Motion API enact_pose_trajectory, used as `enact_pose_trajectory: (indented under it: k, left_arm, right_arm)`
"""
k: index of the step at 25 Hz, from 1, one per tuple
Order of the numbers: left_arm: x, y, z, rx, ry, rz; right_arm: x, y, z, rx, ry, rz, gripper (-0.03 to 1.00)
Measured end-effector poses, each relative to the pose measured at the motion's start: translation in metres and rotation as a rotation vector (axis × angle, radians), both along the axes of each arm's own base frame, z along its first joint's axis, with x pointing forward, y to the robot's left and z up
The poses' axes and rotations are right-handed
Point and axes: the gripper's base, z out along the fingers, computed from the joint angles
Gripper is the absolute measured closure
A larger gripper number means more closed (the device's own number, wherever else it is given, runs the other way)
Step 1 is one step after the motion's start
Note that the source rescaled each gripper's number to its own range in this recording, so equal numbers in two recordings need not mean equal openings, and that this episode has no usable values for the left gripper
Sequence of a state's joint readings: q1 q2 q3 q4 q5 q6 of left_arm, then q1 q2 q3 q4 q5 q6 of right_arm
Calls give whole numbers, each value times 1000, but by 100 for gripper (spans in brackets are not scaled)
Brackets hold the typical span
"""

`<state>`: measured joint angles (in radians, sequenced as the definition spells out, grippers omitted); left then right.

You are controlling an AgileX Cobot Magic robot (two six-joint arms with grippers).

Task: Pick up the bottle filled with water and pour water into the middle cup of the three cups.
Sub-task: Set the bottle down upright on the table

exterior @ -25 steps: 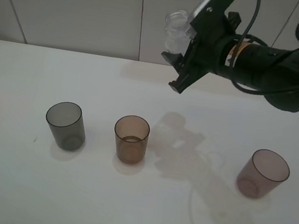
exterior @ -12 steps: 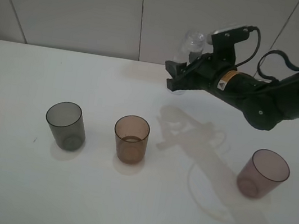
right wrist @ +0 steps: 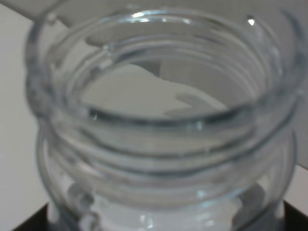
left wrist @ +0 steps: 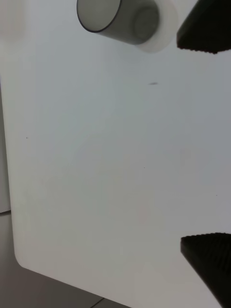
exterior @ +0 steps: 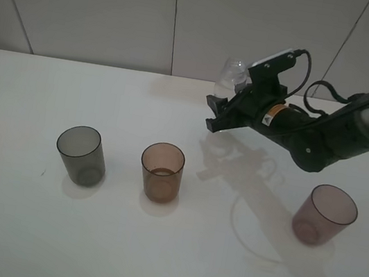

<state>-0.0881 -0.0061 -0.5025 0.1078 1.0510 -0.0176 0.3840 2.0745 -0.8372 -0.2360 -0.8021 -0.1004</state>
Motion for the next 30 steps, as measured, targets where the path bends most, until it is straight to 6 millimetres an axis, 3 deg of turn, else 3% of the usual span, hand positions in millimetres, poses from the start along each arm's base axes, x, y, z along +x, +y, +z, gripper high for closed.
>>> enact_pose_trajectory:
  k: [5, 19, 21, 22, 25, 27, 30]
  left_arm:
    - [0, 0, 0, 0, 0, 0]
    - [0, 0, 0, 0, 0, 0]
    - [0, 0, 0, 0, 0, 0]
    - [0, 0, 0, 0, 0, 0]
    - [0, 0, 0, 0, 0, 0]
    - [0, 0, 0, 0, 0, 0]
    - [0, 0, 0, 0, 0, 0]
  right_arm:
    - [-1, 0, -10, -17, 29, 0, 94]
    - [-2, -2, -14, -45, 70, -4, 93]
    - [-2, -2, -14, -45, 70, -4, 80]
    - [-2, -2, -14, -45, 70, -4, 60]
    - [-2, -2, -13, -43, 66, -5, 16]
    - [-2, -2, -8, -39, 55, -5, 3]
    - [-1, -1, 8, -22, 15, -5, -3]
